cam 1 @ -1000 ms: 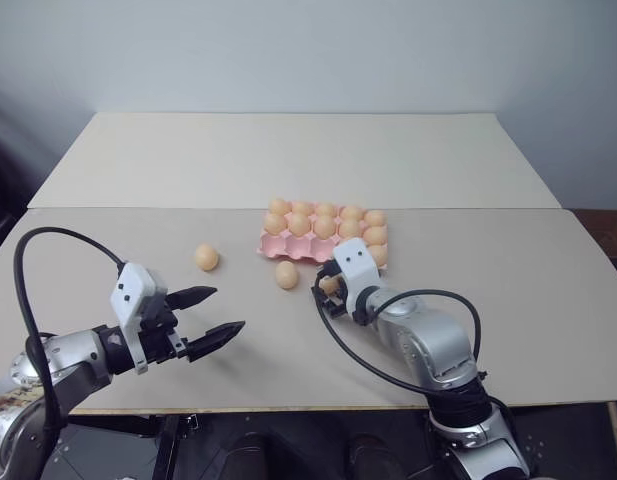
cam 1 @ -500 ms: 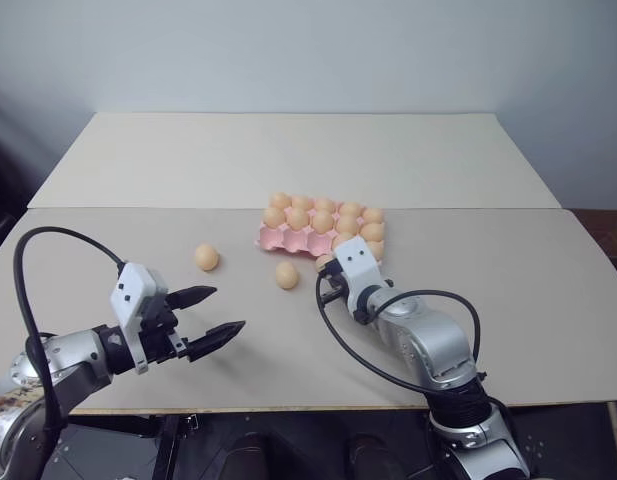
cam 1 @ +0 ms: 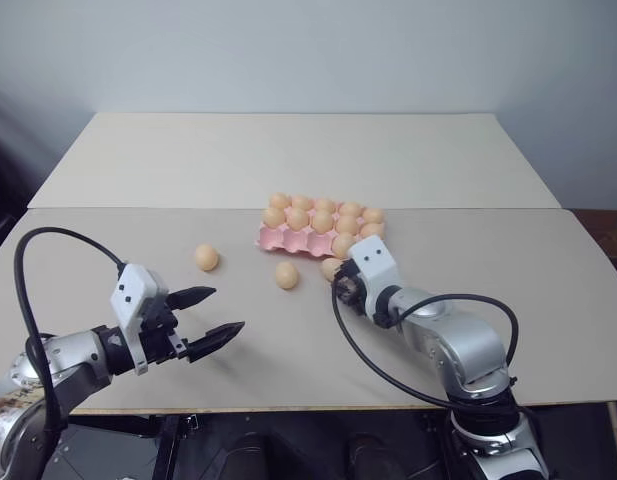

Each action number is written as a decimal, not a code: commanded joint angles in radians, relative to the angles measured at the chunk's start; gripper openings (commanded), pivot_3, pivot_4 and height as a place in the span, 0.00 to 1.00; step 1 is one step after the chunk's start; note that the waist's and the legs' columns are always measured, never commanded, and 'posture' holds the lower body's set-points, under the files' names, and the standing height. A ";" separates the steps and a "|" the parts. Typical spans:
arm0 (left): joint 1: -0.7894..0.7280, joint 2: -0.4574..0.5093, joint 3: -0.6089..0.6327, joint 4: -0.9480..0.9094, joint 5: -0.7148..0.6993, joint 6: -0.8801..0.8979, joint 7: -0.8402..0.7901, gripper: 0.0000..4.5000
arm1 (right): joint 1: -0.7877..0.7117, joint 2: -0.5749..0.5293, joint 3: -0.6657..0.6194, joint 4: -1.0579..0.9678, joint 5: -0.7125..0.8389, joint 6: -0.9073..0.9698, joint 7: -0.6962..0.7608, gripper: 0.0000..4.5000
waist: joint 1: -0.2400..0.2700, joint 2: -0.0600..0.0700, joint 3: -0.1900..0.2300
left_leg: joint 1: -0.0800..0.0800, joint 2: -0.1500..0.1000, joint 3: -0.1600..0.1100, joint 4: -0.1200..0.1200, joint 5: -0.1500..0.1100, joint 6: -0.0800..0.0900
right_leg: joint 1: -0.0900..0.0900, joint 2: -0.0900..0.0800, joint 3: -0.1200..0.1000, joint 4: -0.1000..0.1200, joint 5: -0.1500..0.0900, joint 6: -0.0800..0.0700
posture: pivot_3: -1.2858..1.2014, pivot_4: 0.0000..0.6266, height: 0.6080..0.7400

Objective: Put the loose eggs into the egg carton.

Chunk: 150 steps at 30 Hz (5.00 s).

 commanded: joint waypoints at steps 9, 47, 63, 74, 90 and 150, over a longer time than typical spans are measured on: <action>-0.017 -0.003 0.003 -0.027 0.006 -0.019 -0.008 1.00 | -0.054 0.039 -0.001 0.054 -0.015 -0.047 -0.021 1.00 | 0.000 0.000 0.000 | 0.000 0.000 0.000 0.000 0.000 0.000 | 0.000 0.000 0.000 0.000 0.000 0.000 | 0.52 0.24 1.00; -0.011 -0.003 -0.001 -0.049 0.011 -0.015 0.005 1.00 | -0.124 0.050 0.039 0.295 -0.088 -0.278 0.032 0.51 | 0.000 0.000 0.000 | 0.000 0.000 0.000 0.000 0.000 0.000 | 0.000 0.000 0.000 0.000 0.000 0.000 | 0.52 0.24 1.00; -0.013 -0.001 0.000 -0.040 0.011 -0.014 0.001 1.00 | -0.244 -0.005 -0.024 0.121 0.031 -0.130 0.182 0.40 | -0.002 0.000 0.000 | 0.000 0.000 0.000 0.000 0.000 0.000 | -0.001 0.000 0.000 0.001 0.000 0.000 | 0.52 0.24 1.00; -0.023 -0.009 -0.008 -0.044 0.016 -0.014 0.013 1.00 | -0.364 0.010 0.024 0.410 -0.038 -0.306 0.168 0.39 | -0.001 0.000 0.000 | -0.001 0.000 0.001 0.000 0.001 -0.001 | -0.001 0.000 0.000 0.001 0.000 0.000 | 0.52 0.24 1.00; 0.006 -0.008 0.009 -0.066 0.010 -0.010 0.029 1.00 | -0.361 0.033 -0.005 0.477 -0.088 -0.358 0.139 0.97 | -0.003 0.000 0.000 | -0.002 0.001 0.002 0.000 0.001 -0.002 | -0.004 0.000 0.001 0.002 0.000 0.000 | 0.52 0.24 1.00; -0.168 -0.225 -0.231 -0.055 0.255 0.038 0.404 1.00 | 0.188 -0.805 -0.670 0.307 0.470 -0.571 0.958 0.99 | 0.019 0.000 0.000 | 0.007 -0.001 0.000 0.001 0.000 0.001 | 0.010 0.000 0.001 -0.003 0.000 0.000 | 0.52 0.24 1.00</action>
